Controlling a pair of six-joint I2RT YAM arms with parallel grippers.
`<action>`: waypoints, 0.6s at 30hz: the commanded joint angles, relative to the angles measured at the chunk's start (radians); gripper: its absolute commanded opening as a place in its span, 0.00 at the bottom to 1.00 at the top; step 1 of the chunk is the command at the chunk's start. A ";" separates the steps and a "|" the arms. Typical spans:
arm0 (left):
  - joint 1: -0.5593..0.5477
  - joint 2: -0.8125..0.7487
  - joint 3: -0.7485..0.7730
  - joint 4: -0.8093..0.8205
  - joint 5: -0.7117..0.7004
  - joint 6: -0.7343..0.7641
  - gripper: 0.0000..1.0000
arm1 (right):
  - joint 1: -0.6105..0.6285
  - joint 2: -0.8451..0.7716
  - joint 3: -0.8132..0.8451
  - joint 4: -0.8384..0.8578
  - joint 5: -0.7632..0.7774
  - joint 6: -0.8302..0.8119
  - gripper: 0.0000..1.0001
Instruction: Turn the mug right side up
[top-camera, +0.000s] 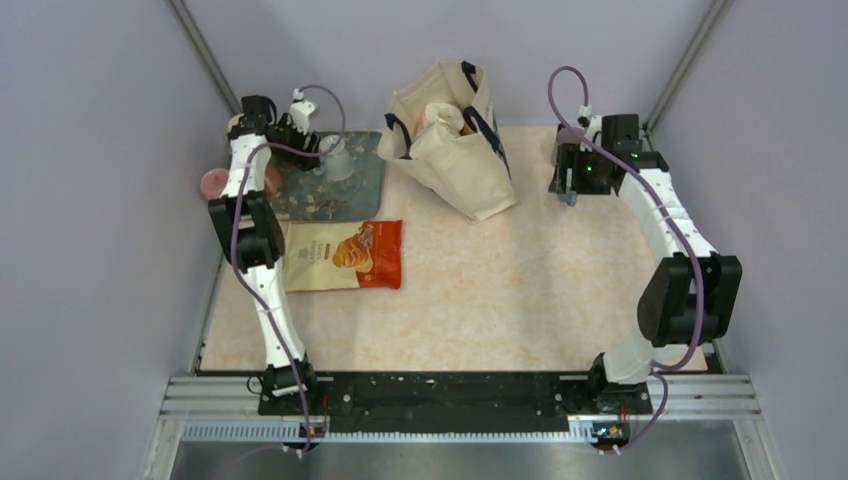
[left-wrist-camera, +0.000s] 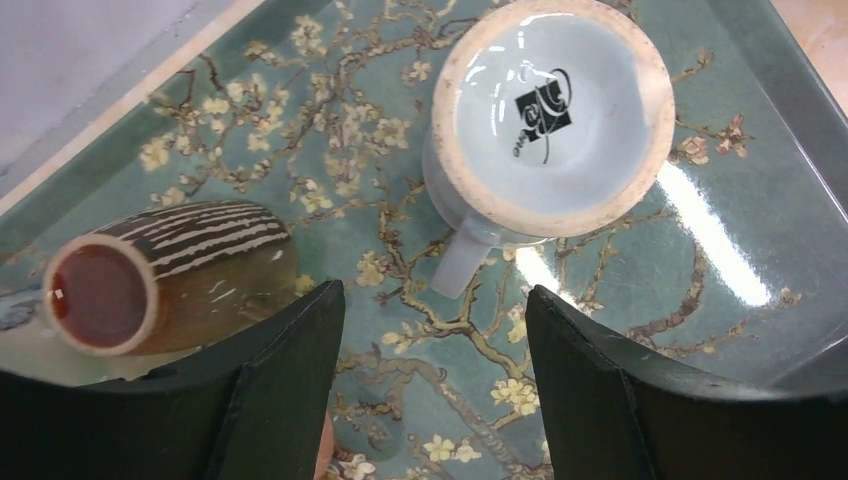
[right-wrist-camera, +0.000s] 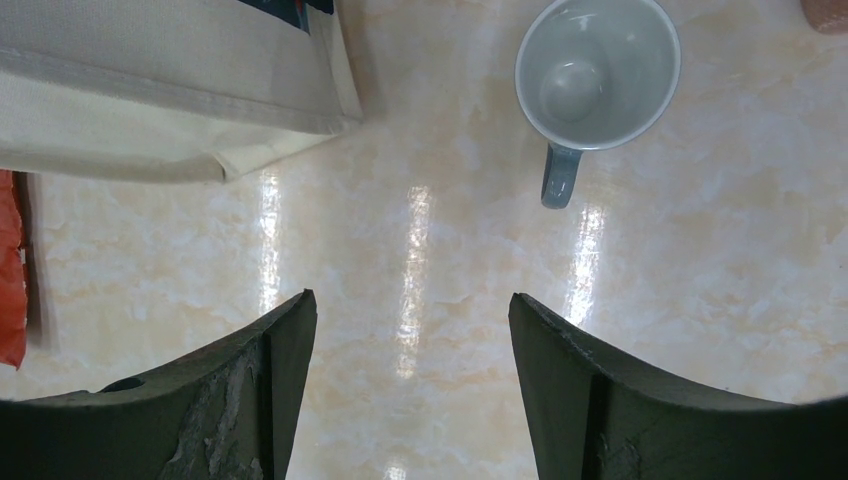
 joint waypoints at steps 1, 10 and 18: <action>-0.005 0.013 -0.011 0.009 0.035 0.032 0.71 | -0.007 -0.039 0.010 0.007 0.009 -0.010 0.70; -0.059 0.058 -0.007 -0.013 -0.003 0.035 0.58 | -0.007 -0.035 0.013 0.011 -0.006 0.009 0.70; -0.096 -0.050 -0.175 0.067 -0.033 -0.001 0.51 | -0.007 -0.050 -0.007 0.011 0.001 0.003 0.70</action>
